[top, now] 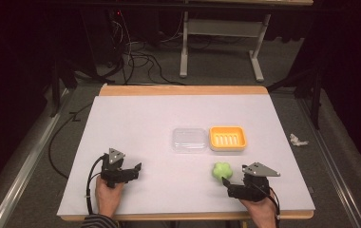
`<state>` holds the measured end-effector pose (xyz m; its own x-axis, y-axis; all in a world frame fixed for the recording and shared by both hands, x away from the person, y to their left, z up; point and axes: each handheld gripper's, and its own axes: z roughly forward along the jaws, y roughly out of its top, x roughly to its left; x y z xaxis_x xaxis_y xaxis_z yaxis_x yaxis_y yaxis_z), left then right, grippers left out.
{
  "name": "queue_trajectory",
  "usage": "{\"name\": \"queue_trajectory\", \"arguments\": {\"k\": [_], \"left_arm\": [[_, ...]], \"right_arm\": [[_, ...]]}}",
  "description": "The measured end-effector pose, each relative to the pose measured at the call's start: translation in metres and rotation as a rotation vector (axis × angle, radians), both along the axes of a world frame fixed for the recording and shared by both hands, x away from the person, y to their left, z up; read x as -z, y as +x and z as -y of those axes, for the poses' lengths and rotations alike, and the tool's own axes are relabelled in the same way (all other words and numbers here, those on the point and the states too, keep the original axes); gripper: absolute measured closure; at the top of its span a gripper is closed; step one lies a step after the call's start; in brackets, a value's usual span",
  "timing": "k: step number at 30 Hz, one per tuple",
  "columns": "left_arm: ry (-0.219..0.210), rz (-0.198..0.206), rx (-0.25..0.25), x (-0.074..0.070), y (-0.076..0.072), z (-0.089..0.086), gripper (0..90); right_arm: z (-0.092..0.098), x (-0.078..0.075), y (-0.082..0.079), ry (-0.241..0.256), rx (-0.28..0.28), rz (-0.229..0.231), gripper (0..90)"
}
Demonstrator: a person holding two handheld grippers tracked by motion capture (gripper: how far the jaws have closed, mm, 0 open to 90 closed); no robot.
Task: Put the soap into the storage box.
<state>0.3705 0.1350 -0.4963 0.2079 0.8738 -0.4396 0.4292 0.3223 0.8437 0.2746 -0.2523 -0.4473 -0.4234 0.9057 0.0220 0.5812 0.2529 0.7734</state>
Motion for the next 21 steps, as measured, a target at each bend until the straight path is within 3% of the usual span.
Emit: {"name": "queue_trajectory", "arguments": {"k": [21], "left_arm": [[-0.002,-0.004,0.003,0.0,0.0,-0.001,15.4]], "right_arm": [[-0.025,0.009,0.024,-0.094,-0.03,-0.091,13.8]]}}
